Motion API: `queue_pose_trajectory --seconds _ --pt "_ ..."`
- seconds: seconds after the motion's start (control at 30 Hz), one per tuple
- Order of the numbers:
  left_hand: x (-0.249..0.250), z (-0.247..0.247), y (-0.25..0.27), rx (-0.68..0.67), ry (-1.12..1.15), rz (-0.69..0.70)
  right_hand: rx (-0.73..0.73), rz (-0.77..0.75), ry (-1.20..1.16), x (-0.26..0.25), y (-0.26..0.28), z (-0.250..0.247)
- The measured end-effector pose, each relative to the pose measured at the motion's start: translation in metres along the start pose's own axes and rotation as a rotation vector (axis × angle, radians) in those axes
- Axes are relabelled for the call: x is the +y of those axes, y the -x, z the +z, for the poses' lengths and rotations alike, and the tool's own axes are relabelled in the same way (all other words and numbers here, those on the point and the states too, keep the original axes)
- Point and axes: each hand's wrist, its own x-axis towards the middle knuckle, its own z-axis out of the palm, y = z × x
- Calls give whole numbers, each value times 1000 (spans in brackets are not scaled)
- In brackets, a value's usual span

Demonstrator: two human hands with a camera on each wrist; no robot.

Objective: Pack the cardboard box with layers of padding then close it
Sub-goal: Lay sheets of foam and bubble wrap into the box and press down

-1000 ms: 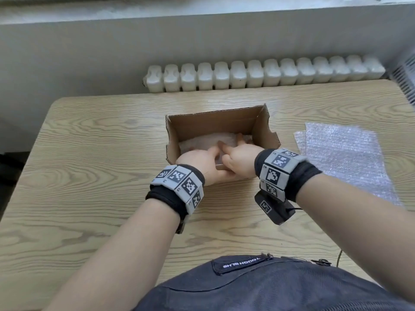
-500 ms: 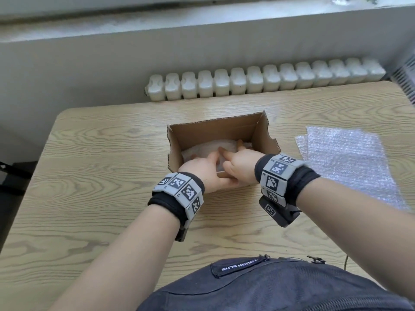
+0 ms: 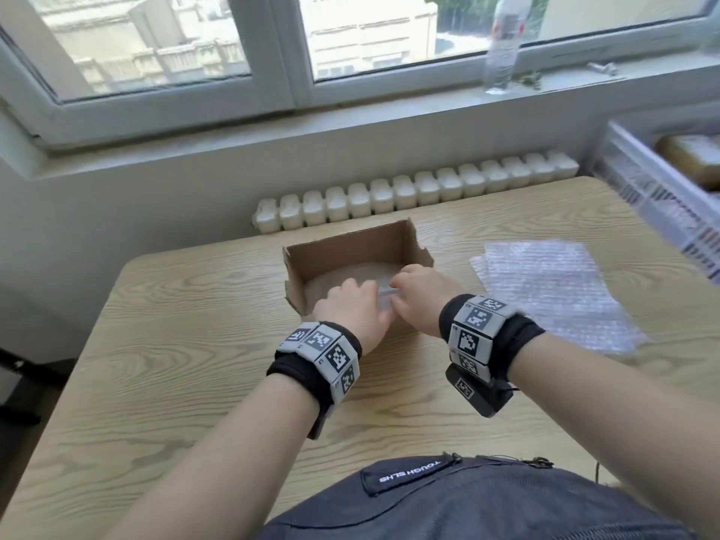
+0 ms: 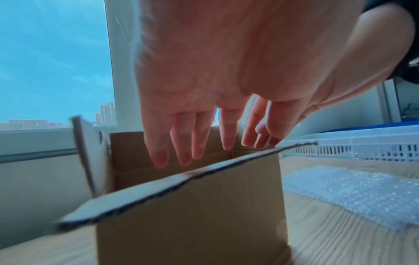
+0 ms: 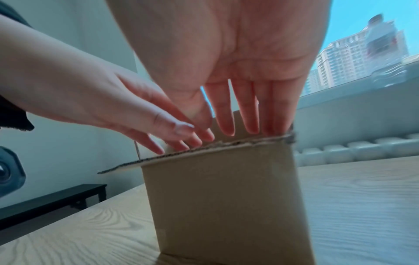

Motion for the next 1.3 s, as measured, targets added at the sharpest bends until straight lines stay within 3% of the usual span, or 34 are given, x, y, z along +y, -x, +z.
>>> queue_pose_trajectory --seconds 0.2,0.53,0.7,0.9,1.17,1.3 --pt "52 -10 14 207 215 216 227 106 -71 47 58 -17" --pt "134 12 -11 12 357 336 156 498 -172 174 101 -39" --pt "170 38 -55 -134 319 229 119 672 -301 244 100 -43" --pt "198 67 -96 -365 376 -23 62 731 -424 301 83 -36" --pt "210 97 -128 -363 385 -193 15 811 -668 341 54 -15" --pt "206 101 -129 -249 515 -218 49 846 -748 349 46 -12"
